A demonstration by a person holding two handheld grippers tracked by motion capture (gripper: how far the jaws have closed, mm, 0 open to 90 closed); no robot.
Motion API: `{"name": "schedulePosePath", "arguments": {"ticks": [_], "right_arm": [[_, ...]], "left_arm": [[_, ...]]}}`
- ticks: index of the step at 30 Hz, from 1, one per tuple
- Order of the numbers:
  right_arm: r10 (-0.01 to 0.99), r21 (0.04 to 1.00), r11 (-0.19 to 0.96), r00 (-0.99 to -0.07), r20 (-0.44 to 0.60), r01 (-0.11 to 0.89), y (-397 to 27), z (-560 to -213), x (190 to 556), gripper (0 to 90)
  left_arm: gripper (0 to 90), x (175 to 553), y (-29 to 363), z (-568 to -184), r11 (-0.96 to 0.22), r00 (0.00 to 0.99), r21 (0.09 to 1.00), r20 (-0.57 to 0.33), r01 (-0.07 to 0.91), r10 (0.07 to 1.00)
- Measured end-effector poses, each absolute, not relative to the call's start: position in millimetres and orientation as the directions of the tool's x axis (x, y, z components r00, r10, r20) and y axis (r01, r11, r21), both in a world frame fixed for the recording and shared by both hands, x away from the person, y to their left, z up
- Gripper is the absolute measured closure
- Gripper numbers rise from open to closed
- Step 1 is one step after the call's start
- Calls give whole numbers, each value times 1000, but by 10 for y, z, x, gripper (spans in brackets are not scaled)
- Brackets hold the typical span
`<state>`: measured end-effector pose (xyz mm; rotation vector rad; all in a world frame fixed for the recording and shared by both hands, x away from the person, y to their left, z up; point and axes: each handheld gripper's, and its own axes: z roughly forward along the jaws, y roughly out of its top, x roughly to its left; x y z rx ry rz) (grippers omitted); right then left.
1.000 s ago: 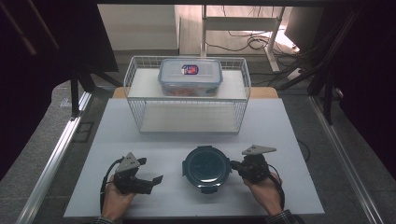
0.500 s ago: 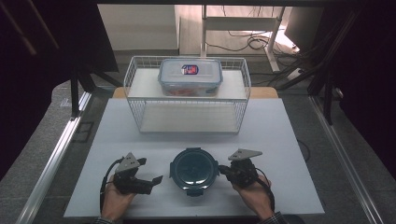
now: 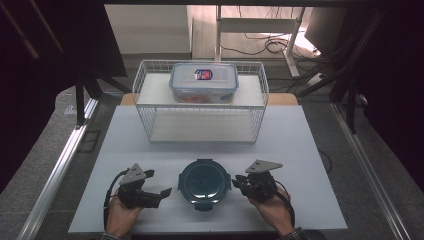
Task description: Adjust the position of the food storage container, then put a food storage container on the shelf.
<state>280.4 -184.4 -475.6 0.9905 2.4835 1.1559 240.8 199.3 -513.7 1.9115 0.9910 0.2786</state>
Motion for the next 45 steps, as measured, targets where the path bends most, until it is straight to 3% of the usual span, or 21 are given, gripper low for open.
{"name": "schedulePosePath", "arguments": {"ticks": [9, 12, 16, 22, 35, 45], "right_arm": [[664, 775, 443, -745, 54, 450, -2032, -4799, 2794, 174], [669, 772, 466, -743, 12, 432, -2039, -4833, 2782, 63], [655, 745, 512, -755, -16, 429, -2043, -4908, 2774, 25], [655, 766, 482, -755, 6, 425, -2060, -4890, 2783, 11], [605, 782, 456, -793, 79, 425, -1961, -4824, 2829, 13], [583, 748, 458, -798, 154, 479, -1722, -4785, 2910, 7]], "left_arm": [[45, 2312, 1973, -5150, -268, 661, 826, -158, 495, 734], [41, 2296, 1972, -5162, -269, 664, 826, -160, 496, 730], [40, 2302, 1981, -5177, -269, 661, 821, -165, 503, 732], [40, 2314, 1991, -5176, -263, 658, 821, -171, 506, 733], [28, 2390, 1869, -5088, -255, 687, 814, -223, 522, 692], [13, 2591, 1620, -4965, -295, 726, 792, -251, 534, 640]]}}
